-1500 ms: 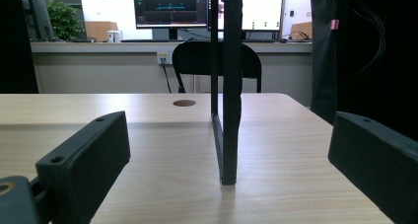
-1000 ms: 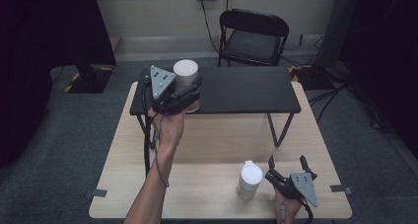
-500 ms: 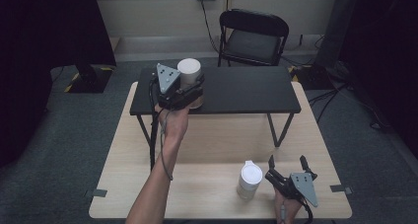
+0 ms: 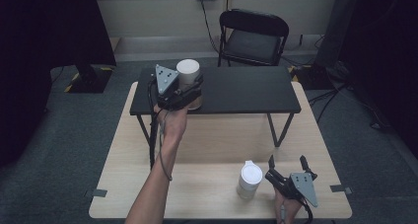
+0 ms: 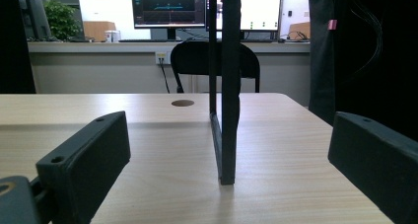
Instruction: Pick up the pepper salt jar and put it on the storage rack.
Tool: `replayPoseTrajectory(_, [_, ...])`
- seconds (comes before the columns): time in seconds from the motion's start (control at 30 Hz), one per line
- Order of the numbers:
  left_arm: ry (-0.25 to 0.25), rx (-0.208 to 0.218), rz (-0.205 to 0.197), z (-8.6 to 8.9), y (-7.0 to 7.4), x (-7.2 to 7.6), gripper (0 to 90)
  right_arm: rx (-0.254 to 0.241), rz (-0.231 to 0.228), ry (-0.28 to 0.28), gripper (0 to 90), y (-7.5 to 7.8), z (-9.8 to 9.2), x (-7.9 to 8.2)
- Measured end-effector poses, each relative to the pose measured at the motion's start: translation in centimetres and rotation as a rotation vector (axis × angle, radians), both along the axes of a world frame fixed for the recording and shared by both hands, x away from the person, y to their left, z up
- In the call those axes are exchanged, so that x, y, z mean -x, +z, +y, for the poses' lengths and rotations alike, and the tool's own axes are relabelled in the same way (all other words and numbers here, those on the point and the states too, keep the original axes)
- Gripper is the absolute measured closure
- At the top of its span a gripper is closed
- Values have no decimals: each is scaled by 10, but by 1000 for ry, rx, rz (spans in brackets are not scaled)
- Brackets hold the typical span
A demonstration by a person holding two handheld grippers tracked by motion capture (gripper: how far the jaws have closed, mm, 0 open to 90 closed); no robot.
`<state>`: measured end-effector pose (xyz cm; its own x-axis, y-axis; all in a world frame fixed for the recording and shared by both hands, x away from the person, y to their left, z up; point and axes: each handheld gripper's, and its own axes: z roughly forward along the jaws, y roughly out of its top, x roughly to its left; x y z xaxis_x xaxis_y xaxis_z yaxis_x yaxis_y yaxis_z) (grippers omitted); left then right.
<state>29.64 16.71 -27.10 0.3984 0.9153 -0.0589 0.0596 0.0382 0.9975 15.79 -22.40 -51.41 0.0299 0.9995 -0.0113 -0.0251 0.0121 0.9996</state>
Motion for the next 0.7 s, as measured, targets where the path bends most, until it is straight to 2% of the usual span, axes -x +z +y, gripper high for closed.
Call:
replayPoseTrajectory(0.47, [-6, 8, -3, 2, -1, 0, 336, 0, 0, -1, 16, 0, 0, 0])
replayPoseTrajectory(0.6, [-22, 15, -11, 4, -2, -3, 294, 0, 0, -1, 16, 0, 0, 0])
replayPoseTrajectory(0.7, [-28, -3, -27, 4, 0, -3, 233, 0, 0, -2, 16, 0, 0, 0])
